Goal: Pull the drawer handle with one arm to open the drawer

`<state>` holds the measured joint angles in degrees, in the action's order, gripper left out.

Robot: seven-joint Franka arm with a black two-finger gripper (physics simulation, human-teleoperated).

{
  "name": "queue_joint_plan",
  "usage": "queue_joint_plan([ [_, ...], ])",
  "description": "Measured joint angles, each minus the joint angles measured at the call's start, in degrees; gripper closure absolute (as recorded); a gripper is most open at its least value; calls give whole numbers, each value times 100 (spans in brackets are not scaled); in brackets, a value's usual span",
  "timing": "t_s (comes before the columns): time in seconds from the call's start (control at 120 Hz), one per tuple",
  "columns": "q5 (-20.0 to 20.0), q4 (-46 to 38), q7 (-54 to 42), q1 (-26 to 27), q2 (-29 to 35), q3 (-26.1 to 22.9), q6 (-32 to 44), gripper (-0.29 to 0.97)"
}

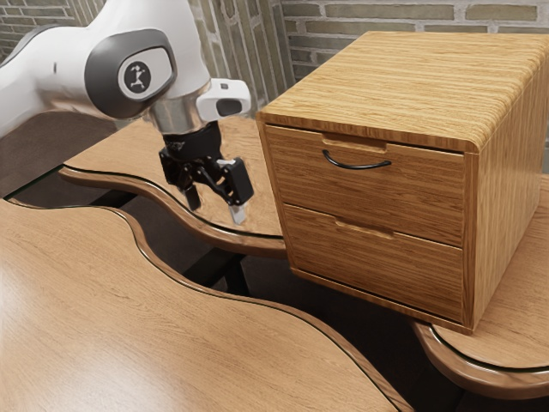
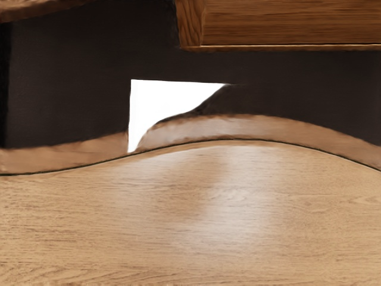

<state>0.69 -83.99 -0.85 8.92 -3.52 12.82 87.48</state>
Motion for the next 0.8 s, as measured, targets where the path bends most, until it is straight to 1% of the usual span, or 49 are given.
queue_joint_plan([
  [0.125,27,50,-63,-742,-22,115,-98,0],
  [0.167,60,123,-79,-877,41,131,-127,0],
  [0.217,95,474,-73,-966,205,130,-196,0],
  [0.283,318,672,273,-1091,526,68,-268,0],
  [0.358,581,706,1097,-1157,537,17,-281,0],
  [0.483,740,686,2427,-804,393,-4,-128,0],
  [0.567,681,667,3166,-484,326,-7,-18,0],
  [0.683,628,636,4064,-69,61,-32,177,0],
  [0.742,612,609,4511,260,79,-47,322,0],
  [0.8,557,401,4928,714,316,-44,485,0],
])
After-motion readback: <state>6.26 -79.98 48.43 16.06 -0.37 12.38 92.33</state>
